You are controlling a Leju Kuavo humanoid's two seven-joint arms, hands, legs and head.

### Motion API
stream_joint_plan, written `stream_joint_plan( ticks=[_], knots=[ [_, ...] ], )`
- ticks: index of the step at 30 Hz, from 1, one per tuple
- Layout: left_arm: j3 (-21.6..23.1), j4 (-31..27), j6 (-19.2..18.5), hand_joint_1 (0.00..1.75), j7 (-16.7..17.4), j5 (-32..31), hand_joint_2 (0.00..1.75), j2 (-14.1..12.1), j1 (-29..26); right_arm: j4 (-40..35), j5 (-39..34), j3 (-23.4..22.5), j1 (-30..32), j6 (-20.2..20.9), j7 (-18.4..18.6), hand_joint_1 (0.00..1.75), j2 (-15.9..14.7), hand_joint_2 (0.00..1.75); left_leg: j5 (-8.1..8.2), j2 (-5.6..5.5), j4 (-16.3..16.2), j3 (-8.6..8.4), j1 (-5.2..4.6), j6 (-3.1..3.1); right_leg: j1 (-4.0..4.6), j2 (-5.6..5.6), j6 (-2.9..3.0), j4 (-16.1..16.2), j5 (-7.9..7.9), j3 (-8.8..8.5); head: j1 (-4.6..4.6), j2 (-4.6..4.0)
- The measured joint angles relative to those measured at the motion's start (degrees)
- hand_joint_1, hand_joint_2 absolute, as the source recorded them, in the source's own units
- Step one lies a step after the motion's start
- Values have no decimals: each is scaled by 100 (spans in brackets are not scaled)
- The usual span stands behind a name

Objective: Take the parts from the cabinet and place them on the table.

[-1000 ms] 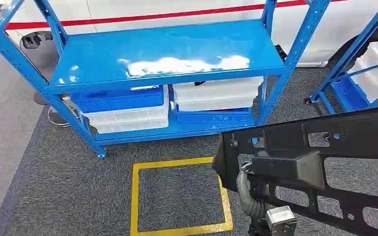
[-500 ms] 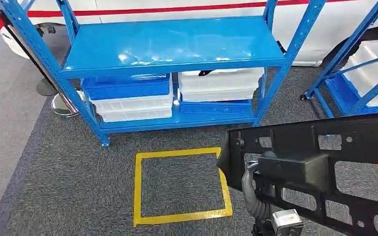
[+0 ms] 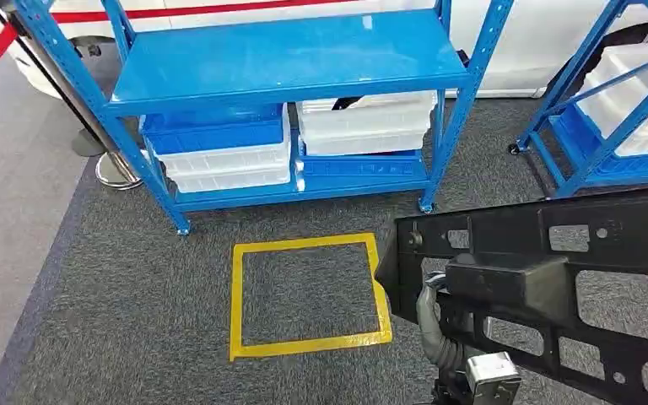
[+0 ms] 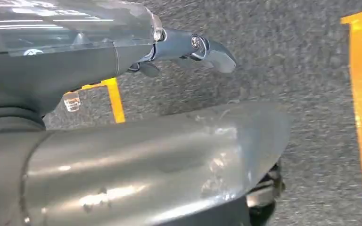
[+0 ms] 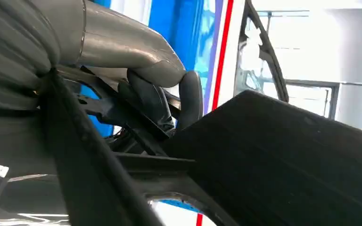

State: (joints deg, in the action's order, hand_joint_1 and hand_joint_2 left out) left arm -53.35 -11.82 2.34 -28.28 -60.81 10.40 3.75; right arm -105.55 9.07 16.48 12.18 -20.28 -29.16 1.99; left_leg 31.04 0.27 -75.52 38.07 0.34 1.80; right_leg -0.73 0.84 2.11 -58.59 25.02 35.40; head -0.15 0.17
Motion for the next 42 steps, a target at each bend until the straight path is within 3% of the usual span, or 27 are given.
stream_joint_plan(
  ticks=[2,4,5,8,9,10,12,13,15,17,18,19,20,23,24,25,27,28,29,30,32,33,35,36,38,39,42],
  knots=[
    [2,0,-2,0,0,-2,0,0,6,0,0,0,0,0,13,175,0,175,-387,-3,635,-607,1,-29,-3,-4,-33,-59,-134,222,-2,0],
    [4,0,-2,0,0,-2,0,-4,42,-2,2,-2,0,-4,22,175,0,175,56,-15,1868,-1487,-41,-104,15,-13,-97,-86,-249,298,-2,0],
    [7,0,-2,0,2,-2,0,-7,56,-2,9,-2,-7,-7,24,175,0,175,160,-14,2104,-1567,-43,-122,2,6,-132,-67,-317,299,11,0],
    [7,2,-9,0,11,-15,0,-7,43,-2,35,-4,-3,-13,46,175,2,175,-81,1,2123,-1411,-55,-235,11,-1,-252,60,-556,295,11,0],
    [7,0,-9,0,15,-28,0,-4,52,0,44,-15,10,-17,50,175,0,175,-177,50,2129,-1352,-30,-283,-22,-37,-266,-34,-316,365,2,0],
    [7,0,-4,0,17,-31,0,-4,49,0,46,-20,9,-29,50,175,0,175,-259,51,2123,-1241,-34,-361,-20,-51,-267,-293,124,438,24,0],
    [7,0,-7,0,20,-37,0,-4,47,0,46,-33,14,-37,61,175,0,175,-407,55,2070,-1012,-53,-378,-23,-55,-288,-1080,857,549,26,0],
    [7,0,-9,0,22,-37,0,-2,48,0,46,-44,14,-44,61,175,0,175,-479,58,2040,-904,-61,-376,-23,-55,-299,-1460,974,587,26,-2],
    [9,0,-9,0,22,-37,0,-2,44,0,46,-44,15,-57,64,175,0,175,-620,69,1934,-623,-65,-350,-26,-55,-308,-1806,589,482,26,0],
    [9,0,-9,0,22,-37,0,-2,46,0,46,-44,11,-61,64,175,0,175,-724,70,1808,-350,-63,-313,-36,-55,-295,-1358,197,1,28,0],
    [9,0,-9,0,22,-37,0,-4,52,0,46,-44,6,-63,66,175,0,175,-763,63,1729,-267,-68,-289,-51,-56,-289,-895,296,-390,24,0],
    [9,0,-9,0,22,-37,0,-4,49,0,46,-44,-9,-63,68,175,0,175,-786,48,1661,-181,-107,-257,-18,-59,-277,-242,642,-832,37,0],
    [11,0,-9,0,22,-37,0,0,43,-2,50,-44,-16,-66,68,175,2,175,-831,46,1641,-163,-102,-227,-8,-76,-219,55,823,-980,20,0],
    [11,0,-6,0,31,-37,0,-4,6,-2,74,-48,15,-79,72,175,0,175,-1054,39,1680,-65,-72,-126,15,-61,-91,40,643,-794,28,0],
    [11,0,-9,0,35,-39,0,-4,6,-2,113,-50,13,-90,76,175,0,175,-888,32,1623,-12,-39,-82,-2,-29,-34,39,563,-707,31,0],
    [11,0,-2,0,37,-42,0,-4,0,-2,146,-50,20,-105,81,175,2,175,-535,27,1455,60,-33,-41,-2,-36,6,41,496,-613,9,0],
    [11,0,2,0,37,-61,0,-4,-36,-2,203,-50,48,-120,85,175,9,175,193,26,708,212,-12,15,8,-34,41,27,331,-426,-9,0],
    [11,2,-11,0,37,-90,0,-4,-33,-2,223,-50,66,-122,85,175,11,175,388,26,280,262,-10,26,16,-32,38,16,249,-309,-11,-2],
    [18,2,-37,0,44,-109,0,-4,-28,-2,243,-50,76,-131,85,175,13,175,369,24,27,252,-10,29,22,-26,35,-1,181,-202,-9,0],
    [28,0,-66,0,52,-127,0,-4,-27,0,258,-50,82,-147,85,175,15,175,161,22,-55,139,-10,21,24,-17,32,-24,105,-73,-9,0],
    [37,0,-94,0,59,-144,0,-4,-27,0,269,-50,87,-173,85,175,17,175,-302,20,383,-367,-19,-20,31,-18,14,-78,-22,132,-11,0],
    [39,0,-94,0,61,-146,0,-4,-21,0,269,-50,88,-177,85,175,17,175,-373,18,808,-731,-26,-61,38,-23,2,-96,-80,212,-11,0],
    [44,0,-94,0,59,-155,0,-20,9,0,271,-50,92,-188,85,175,24,175,-4,12,1823,-1399,-68,-157,56,-21,-46,-110,-181,270,-7,0],
    [44,0,-94,0,59,-157,0,-20,28,0,275,-50,88,-188,85,175,31,175,114,14,2038,-1468,-76,-171,38,6,-90,-99,-258,284,-4,0],
    [48,0,-94,0,59,-166,0,-20,22,0,275,-50,94,-181,88,175,35,175,-5,14,2032,-1380,-120,-252,6,23,-171,-19,-422,290,-7,0],
    [48,2,-94,0,66,-175,0,-13,12,0,282,-50,101,-181,88,175,33,175,-148,29,2135,-1353,-36,-291,24,12,-197,-29,-419,334,-9,0],
    [48,2,-92,0,81,-188,0,-17,3,9,286,-50,129,-186,99,175,33,175,-390,64,2125,-1059,-65,-363,-13,-54,-253,-750,684,499,-2,0]
  ],
)
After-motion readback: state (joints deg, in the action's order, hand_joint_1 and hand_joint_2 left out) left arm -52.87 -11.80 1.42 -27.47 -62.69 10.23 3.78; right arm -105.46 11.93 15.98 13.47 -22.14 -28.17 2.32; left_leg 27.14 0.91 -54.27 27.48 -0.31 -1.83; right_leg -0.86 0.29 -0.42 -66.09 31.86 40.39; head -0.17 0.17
